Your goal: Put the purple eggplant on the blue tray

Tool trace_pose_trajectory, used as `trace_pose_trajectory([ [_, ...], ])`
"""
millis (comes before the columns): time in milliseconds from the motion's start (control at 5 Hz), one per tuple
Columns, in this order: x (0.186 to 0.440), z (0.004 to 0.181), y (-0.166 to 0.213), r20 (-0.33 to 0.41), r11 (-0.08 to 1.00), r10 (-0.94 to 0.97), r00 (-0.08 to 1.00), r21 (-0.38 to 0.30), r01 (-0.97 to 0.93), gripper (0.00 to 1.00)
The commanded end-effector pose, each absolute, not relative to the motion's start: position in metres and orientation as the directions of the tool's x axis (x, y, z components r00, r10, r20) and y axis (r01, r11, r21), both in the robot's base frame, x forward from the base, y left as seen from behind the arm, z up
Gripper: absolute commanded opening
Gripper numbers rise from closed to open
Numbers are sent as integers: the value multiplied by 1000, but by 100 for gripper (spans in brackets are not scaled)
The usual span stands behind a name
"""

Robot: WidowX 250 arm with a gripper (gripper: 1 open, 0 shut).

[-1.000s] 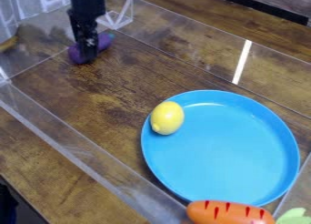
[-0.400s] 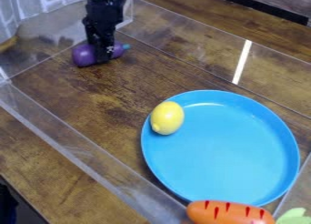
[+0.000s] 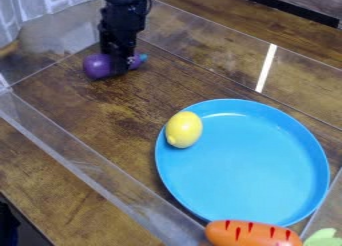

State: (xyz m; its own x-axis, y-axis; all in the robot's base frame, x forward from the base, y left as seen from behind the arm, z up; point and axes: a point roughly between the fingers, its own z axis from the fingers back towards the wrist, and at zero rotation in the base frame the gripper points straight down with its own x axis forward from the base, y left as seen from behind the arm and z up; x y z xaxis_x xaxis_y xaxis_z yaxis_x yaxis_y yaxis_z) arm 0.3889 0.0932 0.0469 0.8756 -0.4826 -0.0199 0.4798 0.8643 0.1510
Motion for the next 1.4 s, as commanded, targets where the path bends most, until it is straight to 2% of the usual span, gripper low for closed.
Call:
trace_pose_trajectory([
  [0,394,103,81,50,850,-492,869,242,467,0],
  [400,379,124,53,47,831,-519,854,262,491,0],
  [600,374,137,24,48,800,-568,821,266,538,0],
  [1000,343,158,-54,55,733,-664,746,247,634,0],
  [1200,323,159,-95,58,708,-694,718,235,666,0],
])
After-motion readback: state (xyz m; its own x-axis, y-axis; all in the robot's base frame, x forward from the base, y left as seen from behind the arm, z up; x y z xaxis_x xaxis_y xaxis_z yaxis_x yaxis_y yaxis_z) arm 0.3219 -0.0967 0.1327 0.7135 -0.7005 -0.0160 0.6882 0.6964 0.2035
